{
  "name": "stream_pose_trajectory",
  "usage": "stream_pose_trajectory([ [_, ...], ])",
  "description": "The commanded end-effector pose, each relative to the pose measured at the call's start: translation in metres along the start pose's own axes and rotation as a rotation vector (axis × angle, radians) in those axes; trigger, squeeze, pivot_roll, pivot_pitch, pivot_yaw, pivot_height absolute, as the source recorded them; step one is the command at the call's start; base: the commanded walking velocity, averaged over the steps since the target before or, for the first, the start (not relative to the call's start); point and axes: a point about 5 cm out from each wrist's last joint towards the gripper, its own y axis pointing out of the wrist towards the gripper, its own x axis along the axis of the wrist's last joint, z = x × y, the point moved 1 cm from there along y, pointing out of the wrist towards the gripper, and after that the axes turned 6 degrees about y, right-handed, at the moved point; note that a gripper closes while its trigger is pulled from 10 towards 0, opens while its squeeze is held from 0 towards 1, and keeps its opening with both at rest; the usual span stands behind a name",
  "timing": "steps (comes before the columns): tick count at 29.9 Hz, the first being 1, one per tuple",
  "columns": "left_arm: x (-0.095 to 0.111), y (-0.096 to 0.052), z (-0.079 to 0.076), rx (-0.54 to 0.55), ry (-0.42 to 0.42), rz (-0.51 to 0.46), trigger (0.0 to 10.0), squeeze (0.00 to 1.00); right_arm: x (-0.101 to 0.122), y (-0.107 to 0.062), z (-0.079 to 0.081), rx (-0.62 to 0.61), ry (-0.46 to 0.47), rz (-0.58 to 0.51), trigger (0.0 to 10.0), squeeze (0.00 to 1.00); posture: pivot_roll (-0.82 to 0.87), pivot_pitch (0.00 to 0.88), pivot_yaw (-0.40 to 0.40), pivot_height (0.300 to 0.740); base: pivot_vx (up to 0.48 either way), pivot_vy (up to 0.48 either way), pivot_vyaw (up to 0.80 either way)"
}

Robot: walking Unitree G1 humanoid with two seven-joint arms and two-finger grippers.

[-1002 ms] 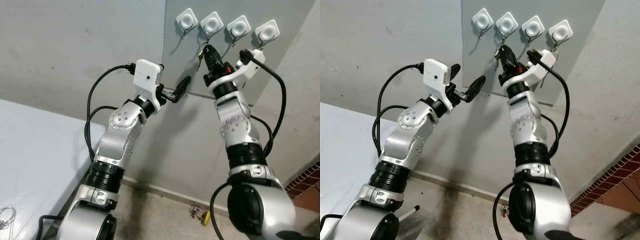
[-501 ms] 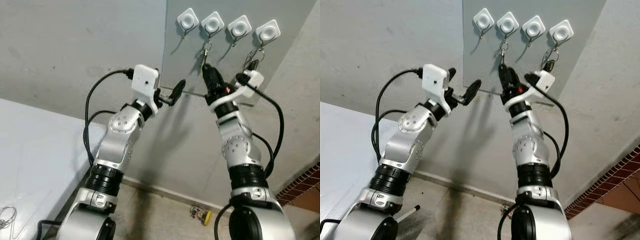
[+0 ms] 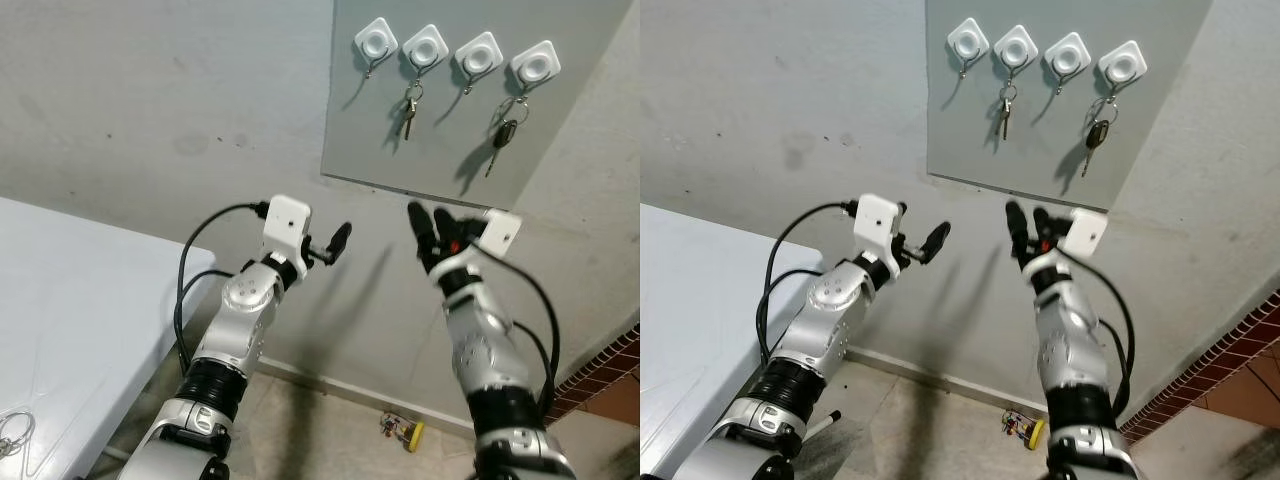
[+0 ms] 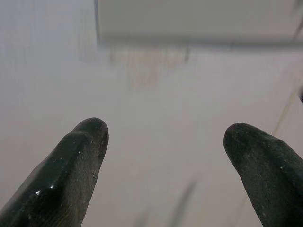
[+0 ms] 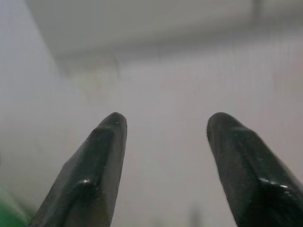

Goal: Hang keys on a hook

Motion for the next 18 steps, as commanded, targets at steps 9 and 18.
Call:
stream_pose_trajectory([
  [9,-0.07,-0.03,-0.001,0.075,0.062,0.211,10.0,0.0,-0.078,-0.059,-0.036,-0.149,-0.179,0.295,10.0,1.0,-0.07,0.0,0.031,0.74,0.0,0.0,0.0],
  [18,-0.125,-0.069,-0.014,0.047,0.023,0.428,10.0,0.0,-0.12,-0.117,-0.066,-0.331,-0.223,0.521,10.0,1.0,-0.07,0.0,0.039,0.74,0.0,0.0,0.0],
])
